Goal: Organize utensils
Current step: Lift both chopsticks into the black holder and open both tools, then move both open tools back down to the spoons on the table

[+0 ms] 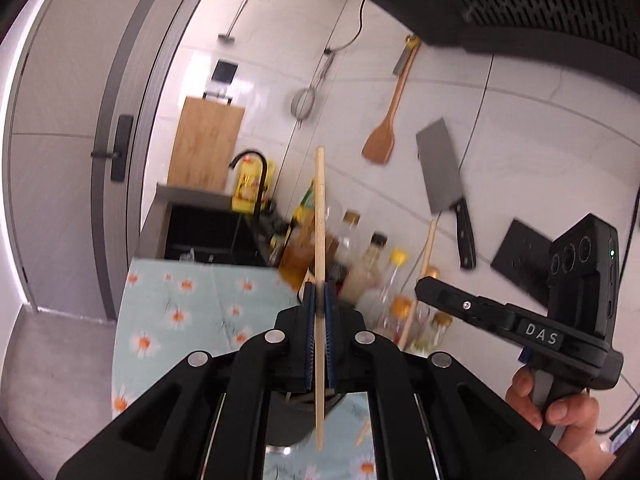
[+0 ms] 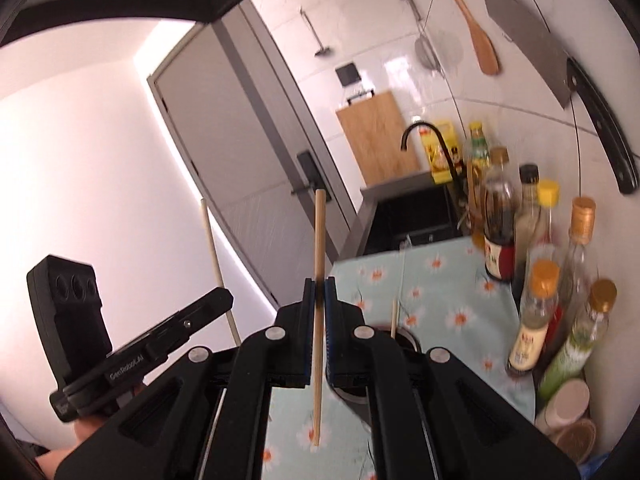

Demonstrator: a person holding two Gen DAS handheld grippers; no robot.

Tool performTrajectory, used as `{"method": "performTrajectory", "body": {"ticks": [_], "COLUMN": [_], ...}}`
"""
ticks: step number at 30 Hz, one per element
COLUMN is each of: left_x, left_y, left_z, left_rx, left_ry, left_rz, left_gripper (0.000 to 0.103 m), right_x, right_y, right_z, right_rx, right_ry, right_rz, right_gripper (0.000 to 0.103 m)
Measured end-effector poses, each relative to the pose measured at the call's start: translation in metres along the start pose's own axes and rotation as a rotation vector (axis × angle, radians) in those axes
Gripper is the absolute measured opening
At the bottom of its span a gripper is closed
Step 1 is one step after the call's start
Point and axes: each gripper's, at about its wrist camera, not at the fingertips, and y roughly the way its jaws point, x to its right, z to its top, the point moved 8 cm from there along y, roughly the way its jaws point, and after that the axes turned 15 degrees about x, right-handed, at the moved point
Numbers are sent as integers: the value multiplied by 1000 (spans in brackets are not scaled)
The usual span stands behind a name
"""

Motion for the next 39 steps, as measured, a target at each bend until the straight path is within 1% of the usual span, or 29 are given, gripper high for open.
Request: {"method": "performTrajectory", "body": {"ticks": [3, 5, 8, 10, 14, 17, 22, 23, 24, 25, 26, 27, 28, 29, 30, 39], "left_x": [2, 4, 2, -3, -13, -18, -23, -22, -20, -19, -18, -17, -17, -17, -17, -16], "left_y": [15, 25, 40, 48, 68, 76, 84, 85, 85, 85, 84, 84, 83, 81, 79, 60], "left_z": [15, 22, 25, 21, 2, -15, -38, -41, -45, -47, -49, -50, -51, -51, -50, -41], "left_rx": [52, 86, 125, 135, 116, 86, 46, 31, 15, 10, 1, -5, -8, -8, -6, -15], "left_ry": [-16, -3, 1, 2, -19, -34, -30, -34, -28, -13, 3, 13, 21, 22, 17, 6], "left_rz": [-11, -12, -4, 22, 39, 30, 31, 19, 10, 20, 21, 22, 34, 39, 38, 30], "left_gripper": [4, 4, 4, 4, 4, 4, 4, 4, 6, 6, 8, 19, 34, 40, 41, 41], "right_x": [10, 16, 23, 26, 32, 42, 56, 57, 57, 58, 59, 60, 60, 61, 62, 58], "right_y": [13, 15, 20, 25, 38, 50, 62, 63, 63, 62, 61, 59, 57, 56, 55, 38], "right_z": [17, 25, 30, 34, 21, 4, -14, -16, -16, -16, -16, -15, -13, -11, -10, -7], "right_rx": [47, 75, 129, 148, 141, 103, 67, 60, 59, 57, 60, 66, 72, 75, 75, 69], "right_ry": [29, 29, 5, -8, -60, -82, -55, -52, -52, -53, -49, -41, -33, -27, -19, 4], "right_rz": [0, -5, 3, 1, -25, -57, -67, -66, -68, -69, -71, -75, -79, -79, -82, -90], "right_gripper": [6, 6, 6, 6, 6, 6, 6, 6, 9, 14, 27, 35, 36, 36, 36, 36]}}
